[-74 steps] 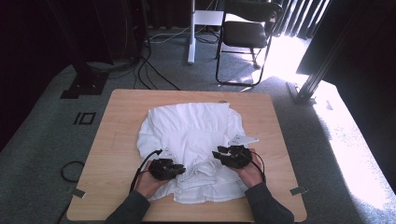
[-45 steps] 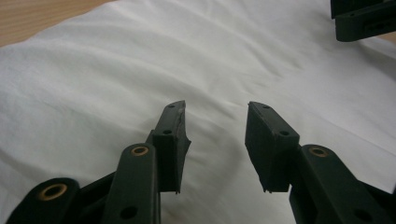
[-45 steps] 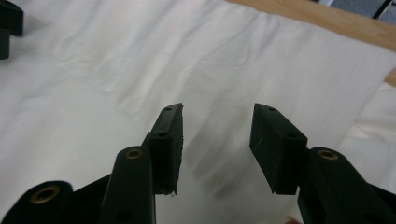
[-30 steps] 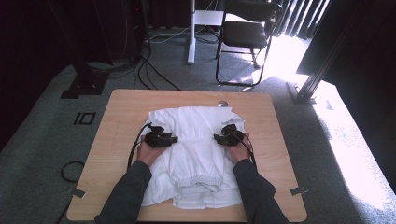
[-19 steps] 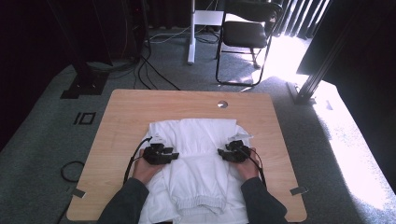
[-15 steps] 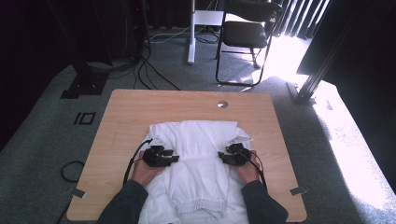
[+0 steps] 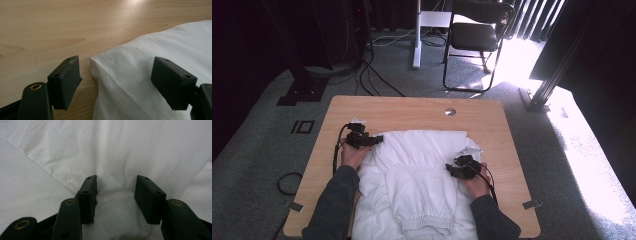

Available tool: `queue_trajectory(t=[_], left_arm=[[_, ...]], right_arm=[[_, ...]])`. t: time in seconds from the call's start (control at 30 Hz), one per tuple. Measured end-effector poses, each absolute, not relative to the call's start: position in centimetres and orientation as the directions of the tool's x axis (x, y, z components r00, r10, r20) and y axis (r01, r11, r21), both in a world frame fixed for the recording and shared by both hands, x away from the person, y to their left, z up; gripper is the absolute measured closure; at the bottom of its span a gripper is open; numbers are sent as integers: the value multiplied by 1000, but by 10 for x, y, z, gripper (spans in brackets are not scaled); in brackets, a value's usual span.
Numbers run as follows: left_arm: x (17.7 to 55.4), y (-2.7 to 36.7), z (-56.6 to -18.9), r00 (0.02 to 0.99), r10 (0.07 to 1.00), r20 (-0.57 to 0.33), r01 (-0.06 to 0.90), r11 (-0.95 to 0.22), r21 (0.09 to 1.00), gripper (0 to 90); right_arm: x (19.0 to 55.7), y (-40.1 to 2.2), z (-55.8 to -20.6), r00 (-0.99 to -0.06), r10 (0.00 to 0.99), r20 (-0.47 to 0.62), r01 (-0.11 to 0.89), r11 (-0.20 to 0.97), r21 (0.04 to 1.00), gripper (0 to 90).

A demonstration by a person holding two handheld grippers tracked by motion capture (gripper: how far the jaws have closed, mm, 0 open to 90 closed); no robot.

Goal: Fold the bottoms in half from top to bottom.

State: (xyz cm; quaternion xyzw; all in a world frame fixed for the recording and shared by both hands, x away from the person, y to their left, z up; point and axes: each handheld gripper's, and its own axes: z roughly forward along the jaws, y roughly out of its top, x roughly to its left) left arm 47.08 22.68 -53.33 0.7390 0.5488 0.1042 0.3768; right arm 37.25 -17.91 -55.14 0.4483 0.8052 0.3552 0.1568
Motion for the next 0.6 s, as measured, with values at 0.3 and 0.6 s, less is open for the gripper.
queue_trajectory(t=[0.3,0.6], left_arm=[[471,223,-542,426,852,-304,741,-136,658,375],[474,221,-544,447,832,-330,757,-155,634,772]], right_arm=[[374,-179,-550,-547,834,75,620,344,705,520],[432,-203,-511,-390,911,133,628,158,762,338]])
